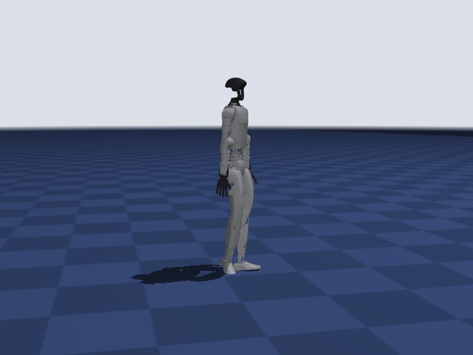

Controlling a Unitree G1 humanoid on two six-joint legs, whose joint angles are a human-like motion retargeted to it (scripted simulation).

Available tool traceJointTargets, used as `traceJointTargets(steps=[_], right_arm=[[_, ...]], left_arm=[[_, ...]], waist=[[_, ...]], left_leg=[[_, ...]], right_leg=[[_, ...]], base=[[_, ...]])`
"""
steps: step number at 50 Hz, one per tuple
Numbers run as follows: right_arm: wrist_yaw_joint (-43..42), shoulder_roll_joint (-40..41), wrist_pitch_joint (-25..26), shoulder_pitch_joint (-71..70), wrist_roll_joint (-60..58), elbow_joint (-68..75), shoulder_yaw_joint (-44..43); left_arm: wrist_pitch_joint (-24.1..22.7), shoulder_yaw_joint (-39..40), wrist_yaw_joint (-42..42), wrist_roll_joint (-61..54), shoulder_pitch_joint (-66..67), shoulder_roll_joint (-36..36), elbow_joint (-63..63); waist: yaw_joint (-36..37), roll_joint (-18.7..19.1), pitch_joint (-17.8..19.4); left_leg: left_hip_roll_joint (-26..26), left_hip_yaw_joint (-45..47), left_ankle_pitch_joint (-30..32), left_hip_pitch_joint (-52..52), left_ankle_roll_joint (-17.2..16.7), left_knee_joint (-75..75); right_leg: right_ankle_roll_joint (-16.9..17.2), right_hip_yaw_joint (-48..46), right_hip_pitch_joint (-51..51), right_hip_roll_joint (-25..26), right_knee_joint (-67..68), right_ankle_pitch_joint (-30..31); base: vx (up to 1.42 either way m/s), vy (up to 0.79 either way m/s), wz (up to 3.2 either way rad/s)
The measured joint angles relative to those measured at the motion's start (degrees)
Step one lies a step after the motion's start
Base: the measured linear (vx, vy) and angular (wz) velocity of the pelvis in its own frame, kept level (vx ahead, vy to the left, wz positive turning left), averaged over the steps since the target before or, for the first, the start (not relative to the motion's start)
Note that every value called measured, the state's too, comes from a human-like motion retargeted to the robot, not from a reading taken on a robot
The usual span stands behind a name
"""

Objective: Upper body actions

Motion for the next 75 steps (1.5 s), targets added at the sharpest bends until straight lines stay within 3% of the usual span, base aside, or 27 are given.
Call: traceJointTargets(steps=[7, 12, 15, 19, 37, 75], right_arm=[[0.05, 1.07, -0.25, -1.23, -0.83, -1.62, 1.64], [0.46, 1.47, -0.33, -1.92, -0.14, -2.32, 2.12], [0.72, 1.76, -0.10, -2.13, 0.33, -2.30, 2.40], [1.39, 1.91, 0.17, -2.14, -0.12, -2.21, 1.88], [2.17, 1.09, 0.38, -2.07, -1.48, -1.26, 2.93], [3.21, 0.95, 0.69, -1.21, -1.51, -1.47, 3.71]], left_arm=[[0.75, 0.81, -0.39, -1.31, -1.57, 0.25, 0.71], [0.69, -0.58, -1.15, 0.93, -1.14, 0.74, -0.27], [0.91, -1.58, -1.18, 2.70, -0.58, 1.20, -0.45], [1.38, -1.84, -0.48, 3.16, -0.03, 0.83, 0.52], [2.20, 0.08, 0.75, 0.57, 1.40, -2.66, 0.84], [3.69, 1.72, -1.22, -2.10, 3.08, -0.60, 0.49]], waist=[[-2.38, -2.72, 1.54], [-2.87, -5.22, 1.62], [-2.41, -6.13, 1.23], [-0.72, -6.31, 0.15], [0.45, -5.63, -3.53], [-0.75, -5.64, -2.33]], left_leg=[[-3.69, -6.84, 1.44, -0.77, 1.32, 0.05], [-6.89, -10.55, 1.91, -1.06, 1.88, 0.14], [-7.85, -12.30, 1.92, -0.73, 1.95, 0.09], [-8.09, -14.52, 1.28, -0.28, 1.86, 0.67], [-7.44, -18.54, -0.49, 1.26, 0.99, 1.13], [-7.94, -21.79, -2.14, 1.78, 1.54, 1.21]], right_leg=[[1.65, 11.47, -6.60, 0.86, -7.11, -1.03], [5.82, 21.89, -10.73, 1.04, -14.43, -0.32], [5.30, 23.49, -10.49, 1.41, -17.97, 2.52], [5.70, 16.39, -6.65, 1.81, -22.74, 3.58], [3.65, 12.87, -2.59, 4.57, -26.24, 2.64], [2.45, 10.69, -1.19, 4.93, -26.44, 2.62]], base=[[-0.01, -0.01, 1.00], [0.02, -0.05, 0.75], [0.07, -0.07, 0.53], [0.11, -0.07, 0.45], [0.09, -0.04, 0.16], [0.00, 0.00, 0.02]])
